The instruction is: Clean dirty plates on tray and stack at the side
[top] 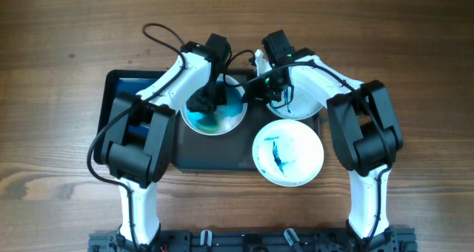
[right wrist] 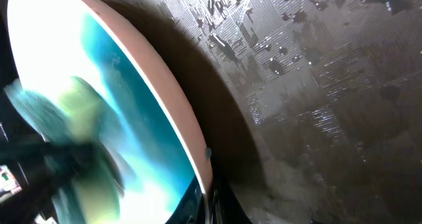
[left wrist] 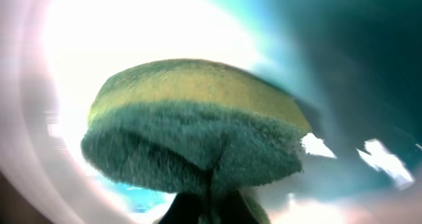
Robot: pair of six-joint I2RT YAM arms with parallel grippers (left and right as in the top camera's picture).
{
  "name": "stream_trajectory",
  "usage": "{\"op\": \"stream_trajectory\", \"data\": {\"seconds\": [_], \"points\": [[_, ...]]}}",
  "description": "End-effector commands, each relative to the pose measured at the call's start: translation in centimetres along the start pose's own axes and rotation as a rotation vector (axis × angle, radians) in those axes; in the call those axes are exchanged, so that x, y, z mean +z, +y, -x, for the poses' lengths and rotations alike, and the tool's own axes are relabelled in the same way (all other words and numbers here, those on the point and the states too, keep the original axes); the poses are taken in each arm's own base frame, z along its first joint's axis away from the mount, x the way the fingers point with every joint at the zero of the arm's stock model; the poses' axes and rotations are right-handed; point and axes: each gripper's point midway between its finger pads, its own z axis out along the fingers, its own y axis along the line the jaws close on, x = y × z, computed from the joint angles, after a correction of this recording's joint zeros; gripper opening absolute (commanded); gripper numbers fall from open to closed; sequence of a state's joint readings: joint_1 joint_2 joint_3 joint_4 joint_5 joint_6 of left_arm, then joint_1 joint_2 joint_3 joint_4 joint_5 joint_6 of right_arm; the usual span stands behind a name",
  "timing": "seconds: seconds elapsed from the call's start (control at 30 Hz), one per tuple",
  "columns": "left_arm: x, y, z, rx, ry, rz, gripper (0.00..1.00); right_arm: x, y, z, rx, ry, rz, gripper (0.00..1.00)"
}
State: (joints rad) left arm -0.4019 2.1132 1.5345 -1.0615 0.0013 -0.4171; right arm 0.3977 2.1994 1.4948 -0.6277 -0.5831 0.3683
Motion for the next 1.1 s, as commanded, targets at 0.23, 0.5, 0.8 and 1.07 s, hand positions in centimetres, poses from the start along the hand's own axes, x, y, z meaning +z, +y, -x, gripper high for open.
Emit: {"op": "stream_trajectory", "data": {"seconds": [0.23, 0.5, 0.8, 1.07], "points": [[-1.1, 2.7, 7.9, -0.124, -0.309, 0.089, 0.04, 0.6, -0.7, -0.2, 0.015, 0.013, -0.013, 0.04], [-10.5, 8.1, 9.0, -0.278, -0.239, 0.042, 0.04, -1.1, -0.5, 0.3, 0.0, -0.05, -0.126, 0.04], [-15.5, 12.5, 9.9, -0.422, -0.285, -0.146, 0.04, -16.1, 5.2, -0.4, -0.351, -0.477, -0.74, 0.04], [-15.5, 12.5, 9.9, -0.422, -0.284, -0.145, 0.04, -24.0, 12.7, -4.1, -0.601, -0.882, -1.298, 0.04]]}}
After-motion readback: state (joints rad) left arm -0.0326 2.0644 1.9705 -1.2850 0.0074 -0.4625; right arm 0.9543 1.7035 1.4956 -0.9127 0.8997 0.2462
